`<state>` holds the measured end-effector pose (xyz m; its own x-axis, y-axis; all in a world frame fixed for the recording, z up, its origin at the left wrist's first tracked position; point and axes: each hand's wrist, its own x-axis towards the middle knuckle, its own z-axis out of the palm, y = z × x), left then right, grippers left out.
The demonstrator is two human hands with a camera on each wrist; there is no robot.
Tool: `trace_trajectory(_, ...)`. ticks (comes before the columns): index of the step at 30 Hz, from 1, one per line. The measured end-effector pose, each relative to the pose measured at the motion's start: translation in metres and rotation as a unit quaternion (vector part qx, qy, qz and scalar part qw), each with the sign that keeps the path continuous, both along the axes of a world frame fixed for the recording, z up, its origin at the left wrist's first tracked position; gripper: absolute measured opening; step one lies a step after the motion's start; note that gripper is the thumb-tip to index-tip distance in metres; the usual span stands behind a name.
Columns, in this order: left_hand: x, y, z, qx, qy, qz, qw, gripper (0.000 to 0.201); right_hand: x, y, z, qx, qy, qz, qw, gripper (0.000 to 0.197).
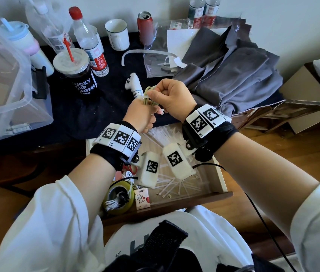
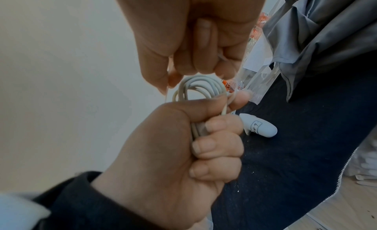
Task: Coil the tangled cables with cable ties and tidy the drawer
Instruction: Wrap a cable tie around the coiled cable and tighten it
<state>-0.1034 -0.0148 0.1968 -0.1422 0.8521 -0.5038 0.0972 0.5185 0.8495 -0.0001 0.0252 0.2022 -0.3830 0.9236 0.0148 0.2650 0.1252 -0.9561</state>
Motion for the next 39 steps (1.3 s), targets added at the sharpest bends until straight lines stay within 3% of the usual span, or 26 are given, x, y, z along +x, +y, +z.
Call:
trace_trajectory(15, 0.002, 0.002, 0.001, -0.002, 0.012, 0.004, 1.0, 0.028, -0.001, 0.006, -0.003, 0.014, -0.027, -0.026, 0.999, 0.034)
trace_trajectory(20, 0.007, 0.004, 0.0, -0.016, 0.064, -0.001, 0.998, 0.018, -0.002, 0.007, -0.004, 0.012, -0.036, -0.008, 0.999, 0.033)
trace_trajectory(27, 0.007, 0.011, -0.008, -0.035, 0.165, -0.018, 0.985, 0.019, -0.002, 0.003, -0.007, -0.011, -0.021, 0.011, 1.0, 0.029)
trace_trajectory(30, 0.006, 0.009, -0.011, 0.021, 0.188, -0.048, 0.981, 0.015, 0.001, -0.001, -0.005, -0.023, -0.008, 0.045, 0.999, 0.019)
trace_trajectory(32, 0.004, 0.004, -0.012, 0.056, 0.204, -0.063, 0.975, 0.014, 0.003, -0.002, -0.002, -0.018, -0.052, 0.056, 0.997, 0.017)
trace_trajectory(35, 0.002, 0.006, -0.02, 0.024, 0.27, -0.117, 0.955, 0.029, 0.007, 0.0, 0.004, -0.008, -0.147, 0.063, 0.987, 0.013)
trace_trajectory(39, 0.002, 0.005, -0.026, 0.003, 0.306, -0.135, 0.942, 0.029, 0.011, 0.0, 0.01, 0.005, -0.202, 0.063, 0.977, 0.011)
